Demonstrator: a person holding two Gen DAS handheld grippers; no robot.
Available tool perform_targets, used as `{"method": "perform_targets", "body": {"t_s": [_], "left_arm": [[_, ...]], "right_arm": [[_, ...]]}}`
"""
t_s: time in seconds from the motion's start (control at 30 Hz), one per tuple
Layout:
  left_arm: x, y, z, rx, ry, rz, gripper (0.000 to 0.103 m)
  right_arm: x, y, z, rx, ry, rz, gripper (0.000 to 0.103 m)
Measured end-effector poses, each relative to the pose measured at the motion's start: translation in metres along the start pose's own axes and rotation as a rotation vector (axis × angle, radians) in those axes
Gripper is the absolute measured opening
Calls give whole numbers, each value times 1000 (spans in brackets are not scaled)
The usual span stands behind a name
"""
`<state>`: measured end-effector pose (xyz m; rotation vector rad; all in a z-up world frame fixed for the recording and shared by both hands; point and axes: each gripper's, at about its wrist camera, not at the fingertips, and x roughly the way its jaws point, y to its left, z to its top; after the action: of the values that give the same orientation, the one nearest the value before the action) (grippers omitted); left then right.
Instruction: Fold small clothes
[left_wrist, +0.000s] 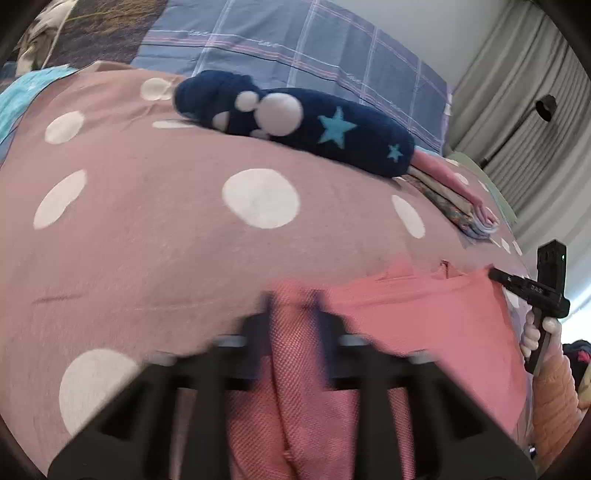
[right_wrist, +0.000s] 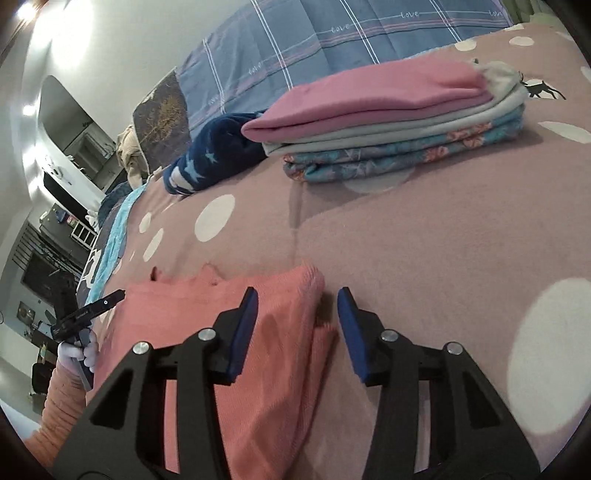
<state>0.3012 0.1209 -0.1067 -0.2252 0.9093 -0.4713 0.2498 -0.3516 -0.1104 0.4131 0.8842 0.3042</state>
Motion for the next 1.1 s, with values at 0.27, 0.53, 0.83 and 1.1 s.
{"method": "perform_targets", "body": {"t_s": [0.27, 0.53, 0.83, 1.1], "left_arm": [[-80, -28, -3, 66, -191, -28, 3], [-62, -24, 24, 105, -168, 72, 4], [-39, -10, -18, 87, -66, 120, 28], [-140, -37, -120, 78, -132, 85, 44]], "right_arm": [[-68, 53, 0, -129, -214, 77, 5], [-61, 58, 26, -109, -243, 62, 5], [-1, 8, -10, 10, -27, -107, 16], [-106, 1, -103, 31, -83, -52, 22]]}}
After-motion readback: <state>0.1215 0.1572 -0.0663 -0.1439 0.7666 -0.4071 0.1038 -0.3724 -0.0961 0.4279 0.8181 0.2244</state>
